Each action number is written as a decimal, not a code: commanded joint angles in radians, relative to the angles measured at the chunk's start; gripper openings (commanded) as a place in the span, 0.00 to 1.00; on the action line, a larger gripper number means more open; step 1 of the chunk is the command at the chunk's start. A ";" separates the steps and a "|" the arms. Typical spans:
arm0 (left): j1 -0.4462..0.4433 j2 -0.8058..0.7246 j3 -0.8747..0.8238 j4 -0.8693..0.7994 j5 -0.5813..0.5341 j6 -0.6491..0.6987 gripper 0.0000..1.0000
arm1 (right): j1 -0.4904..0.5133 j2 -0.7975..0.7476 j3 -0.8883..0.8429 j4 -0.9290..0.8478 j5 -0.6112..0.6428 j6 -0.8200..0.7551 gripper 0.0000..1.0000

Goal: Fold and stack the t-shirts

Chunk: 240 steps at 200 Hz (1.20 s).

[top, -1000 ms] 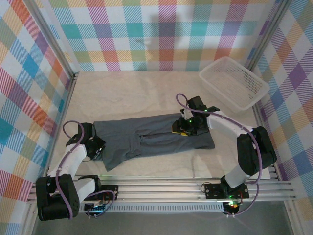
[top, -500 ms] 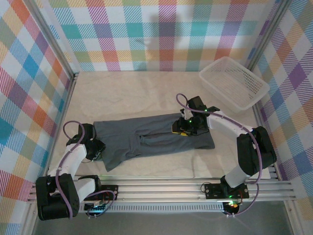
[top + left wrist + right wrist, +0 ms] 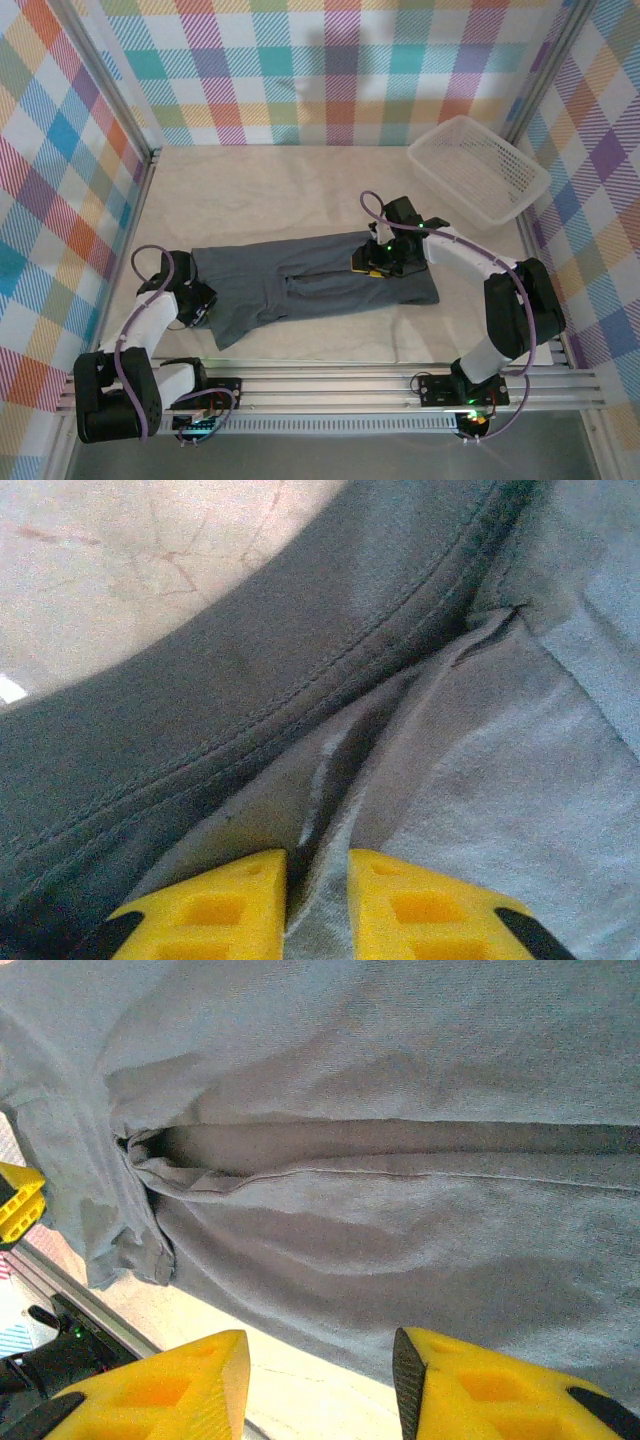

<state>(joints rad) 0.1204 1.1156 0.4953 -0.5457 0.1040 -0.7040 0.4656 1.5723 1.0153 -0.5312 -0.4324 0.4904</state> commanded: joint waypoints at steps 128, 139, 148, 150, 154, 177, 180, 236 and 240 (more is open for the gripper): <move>0.002 0.024 0.226 -0.169 -0.090 0.016 0.00 | 0.007 0.009 0.013 -0.004 -0.012 -0.001 0.43; 0.001 0.050 0.254 -0.182 -0.102 0.016 0.00 | 0.007 0.009 0.015 -0.005 -0.011 -0.003 0.43; 0.002 0.067 0.272 -0.186 -0.107 0.023 0.00 | 0.007 0.009 0.015 -0.007 -0.008 -0.003 0.43; 0.002 0.071 0.275 -0.187 -0.111 0.024 0.00 | 0.006 0.009 0.015 -0.007 -0.008 -0.003 0.43; 0.002 0.080 0.283 -0.188 -0.115 0.026 0.00 | 0.006 0.007 0.016 -0.008 -0.006 -0.003 0.43; 0.002 0.132 0.327 -0.191 -0.139 0.047 0.00 | 0.005 0.000 0.010 -0.012 0.005 -0.001 0.43; 0.002 0.139 0.332 -0.189 -0.142 0.051 0.00 | 0.006 -0.001 0.008 -0.012 0.006 -0.001 0.43; 0.009 0.321 0.376 -0.128 -0.239 0.086 0.00 | -0.004 -0.060 -0.014 -0.041 0.119 0.015 0.41; 0.011 0.336 0.381 -0.123 -0.249 0.089 0.00 | -0.007 -0.066 -0.015 -0.046 0.133 0.017 0.41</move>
<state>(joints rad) 0.1204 1.3922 0.8482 -0.6949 -0.0513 -0.6491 0.4652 1.5654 1.0134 -0.5434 -0.3756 0.4931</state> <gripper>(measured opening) 0.056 0.419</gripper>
